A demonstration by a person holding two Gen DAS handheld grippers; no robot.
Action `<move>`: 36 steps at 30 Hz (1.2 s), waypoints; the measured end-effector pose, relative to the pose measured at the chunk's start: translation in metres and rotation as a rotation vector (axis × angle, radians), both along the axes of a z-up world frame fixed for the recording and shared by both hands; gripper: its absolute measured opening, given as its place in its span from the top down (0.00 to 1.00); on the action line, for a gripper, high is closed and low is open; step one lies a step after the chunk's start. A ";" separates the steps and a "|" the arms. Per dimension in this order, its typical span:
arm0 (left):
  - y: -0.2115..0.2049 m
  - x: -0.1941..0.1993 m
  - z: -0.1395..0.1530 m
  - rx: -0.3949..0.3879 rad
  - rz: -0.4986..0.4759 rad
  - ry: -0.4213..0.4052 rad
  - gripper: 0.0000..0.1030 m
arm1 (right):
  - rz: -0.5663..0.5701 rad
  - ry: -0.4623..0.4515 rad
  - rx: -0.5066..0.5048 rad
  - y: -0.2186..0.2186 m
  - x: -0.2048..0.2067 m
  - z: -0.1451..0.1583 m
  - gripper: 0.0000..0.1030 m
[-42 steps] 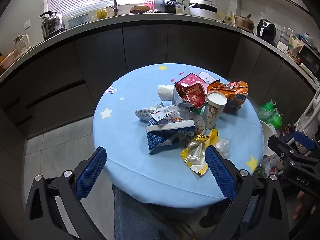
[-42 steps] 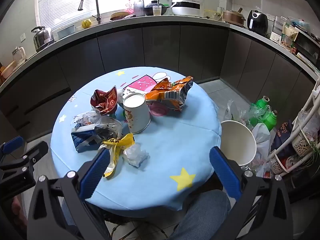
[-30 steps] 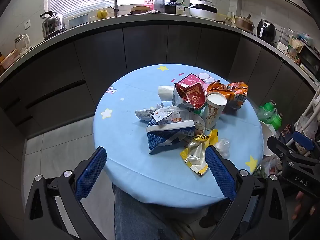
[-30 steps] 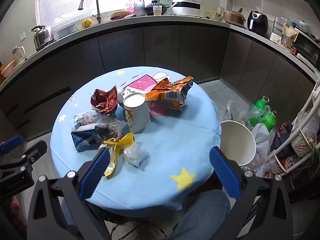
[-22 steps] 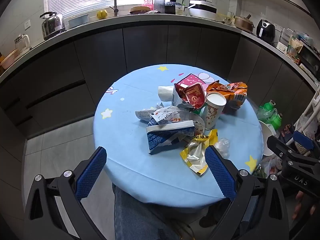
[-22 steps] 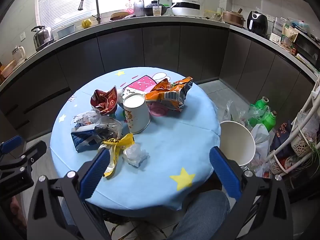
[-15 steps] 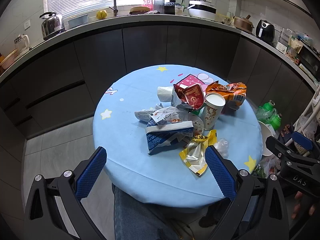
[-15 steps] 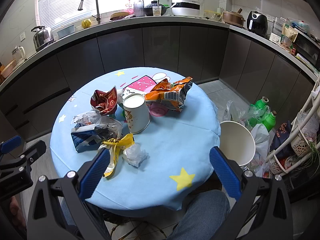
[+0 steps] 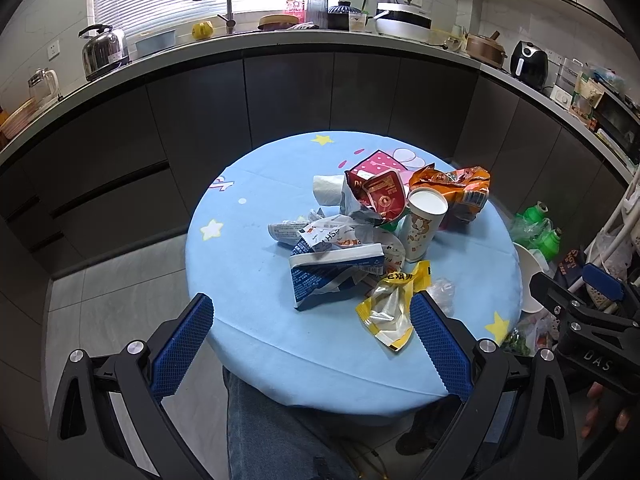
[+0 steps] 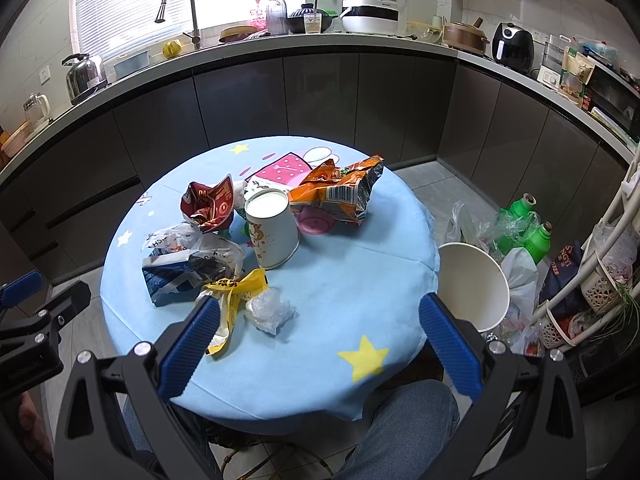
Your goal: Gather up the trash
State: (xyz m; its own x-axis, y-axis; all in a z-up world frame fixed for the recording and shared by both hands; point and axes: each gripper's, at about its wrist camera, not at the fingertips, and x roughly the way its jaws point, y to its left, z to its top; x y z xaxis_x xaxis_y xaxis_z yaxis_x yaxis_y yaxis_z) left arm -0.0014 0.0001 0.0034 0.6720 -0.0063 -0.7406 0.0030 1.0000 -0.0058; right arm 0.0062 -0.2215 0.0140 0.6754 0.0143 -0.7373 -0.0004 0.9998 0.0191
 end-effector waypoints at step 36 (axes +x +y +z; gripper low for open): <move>-0.010 -0.002 0.008 -0.003 -0.011 -0.004 0.08 | -0.001 -0.004 0.001 -0.001 -0.001 0.001 0.03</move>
State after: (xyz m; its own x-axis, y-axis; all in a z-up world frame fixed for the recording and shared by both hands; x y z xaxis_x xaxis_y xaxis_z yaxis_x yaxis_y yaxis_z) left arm -0.0036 -0.0096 0.0114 0.6745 -0.0155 -0.7381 0.0138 0.9999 -0.0084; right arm 0.0051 -0.2221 0.0153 0.6782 0.0146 -0.7347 0.0002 0.9998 0.0201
